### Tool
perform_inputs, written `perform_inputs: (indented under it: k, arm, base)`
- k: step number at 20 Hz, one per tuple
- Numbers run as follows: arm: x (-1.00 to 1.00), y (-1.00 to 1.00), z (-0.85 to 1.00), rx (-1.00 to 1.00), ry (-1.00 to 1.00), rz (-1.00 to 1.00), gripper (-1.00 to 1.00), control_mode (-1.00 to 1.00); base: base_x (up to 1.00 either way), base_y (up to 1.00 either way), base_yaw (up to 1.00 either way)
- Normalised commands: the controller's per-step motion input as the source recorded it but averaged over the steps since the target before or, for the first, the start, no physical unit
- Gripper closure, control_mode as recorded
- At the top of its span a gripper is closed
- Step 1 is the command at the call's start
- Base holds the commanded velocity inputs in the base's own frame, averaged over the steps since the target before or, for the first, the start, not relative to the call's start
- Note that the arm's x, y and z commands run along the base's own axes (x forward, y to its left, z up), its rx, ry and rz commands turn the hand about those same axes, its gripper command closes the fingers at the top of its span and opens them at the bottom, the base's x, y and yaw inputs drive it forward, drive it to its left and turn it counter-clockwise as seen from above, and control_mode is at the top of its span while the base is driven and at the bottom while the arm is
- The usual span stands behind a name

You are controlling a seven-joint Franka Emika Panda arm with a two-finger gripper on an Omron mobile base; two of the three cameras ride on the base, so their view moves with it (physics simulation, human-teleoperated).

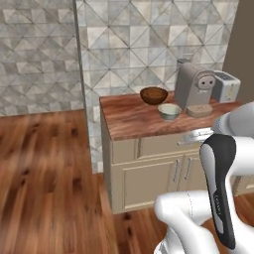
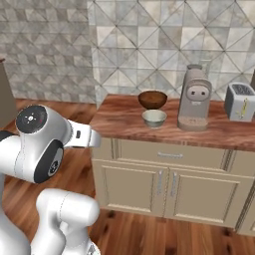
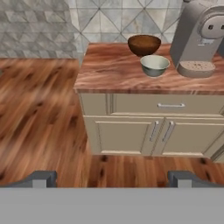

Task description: Pick up the bowls on the counter and stack them on top of one another in the open cabinet. Place the smaller bowl on top of the larger bowl.

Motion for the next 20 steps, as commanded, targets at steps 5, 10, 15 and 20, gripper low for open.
perform_inputs:
  k: [5,10,15,20]
  arm:
    - [0.00,0.00,0.00,0.00,0.00,0.00,-1.00,1.00]
    - [0.00,0.00,0.00,0.00,0.00,0.00,-1.00,1.00]
    - [0.00,0.00,0.00,0.00,0.00,0.00,-1.00,1.00]
    - [0.00,0.00,0.00,0.00,0.00,0.00,-1.00,1.00]
  base:
    - [0.45,0.00,0.00]
    - [0.44,0.00,0.00]
    - [0.41,0.00,0.00]
    - [0.36,0.00,0.00]
